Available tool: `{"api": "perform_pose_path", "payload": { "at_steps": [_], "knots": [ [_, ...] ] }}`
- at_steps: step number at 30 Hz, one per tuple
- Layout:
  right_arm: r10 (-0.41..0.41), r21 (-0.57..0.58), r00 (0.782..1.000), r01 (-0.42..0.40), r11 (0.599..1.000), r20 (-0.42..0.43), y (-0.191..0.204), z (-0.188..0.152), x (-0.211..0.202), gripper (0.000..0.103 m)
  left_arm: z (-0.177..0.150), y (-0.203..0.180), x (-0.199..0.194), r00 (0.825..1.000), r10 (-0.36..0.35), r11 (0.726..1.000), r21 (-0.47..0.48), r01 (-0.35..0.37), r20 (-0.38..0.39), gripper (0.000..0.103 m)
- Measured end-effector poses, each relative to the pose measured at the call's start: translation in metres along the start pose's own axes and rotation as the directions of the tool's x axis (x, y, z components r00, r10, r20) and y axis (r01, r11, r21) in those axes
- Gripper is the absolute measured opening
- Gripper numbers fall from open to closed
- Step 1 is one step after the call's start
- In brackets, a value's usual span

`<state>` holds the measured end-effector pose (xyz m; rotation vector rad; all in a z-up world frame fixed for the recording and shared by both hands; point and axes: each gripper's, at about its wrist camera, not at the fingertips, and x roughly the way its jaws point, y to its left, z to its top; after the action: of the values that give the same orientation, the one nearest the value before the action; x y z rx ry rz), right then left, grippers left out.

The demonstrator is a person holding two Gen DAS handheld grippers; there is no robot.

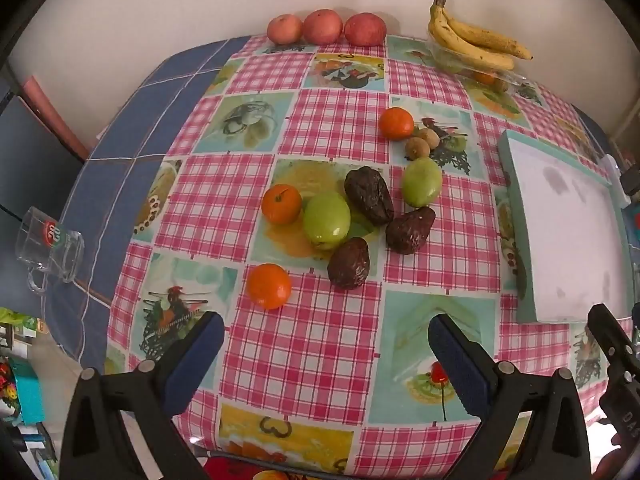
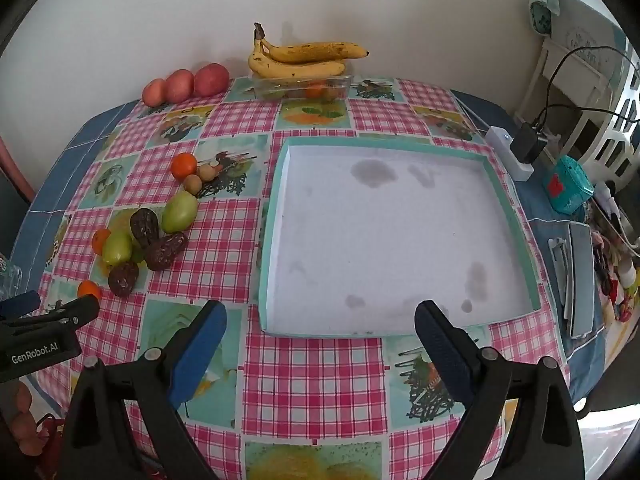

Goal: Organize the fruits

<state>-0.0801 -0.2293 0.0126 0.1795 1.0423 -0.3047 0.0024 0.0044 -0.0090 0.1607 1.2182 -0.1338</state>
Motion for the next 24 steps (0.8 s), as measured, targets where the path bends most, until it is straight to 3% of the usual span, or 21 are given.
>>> {"api": "perform_pose_path", "payload": {
  "at_steps": [7,24],
  "knots": [
    [-0.012,-0.006,1.000,0.013,1.000,0.003,0.032,-0.002,0.000,0.095,0.001,0.001,-0.001,1.000,-0.002,1.000,0.000,0.002,-0.001,0.103],
    [-0.008,-0.009,1.000,0.009,1.000,0.004,0.034,-0.002,0.000,0.095,0.001,-0.001,0.001,1.000,0.000,1.000,0.003,0.000,-0.008,0.103]
  ]
}}
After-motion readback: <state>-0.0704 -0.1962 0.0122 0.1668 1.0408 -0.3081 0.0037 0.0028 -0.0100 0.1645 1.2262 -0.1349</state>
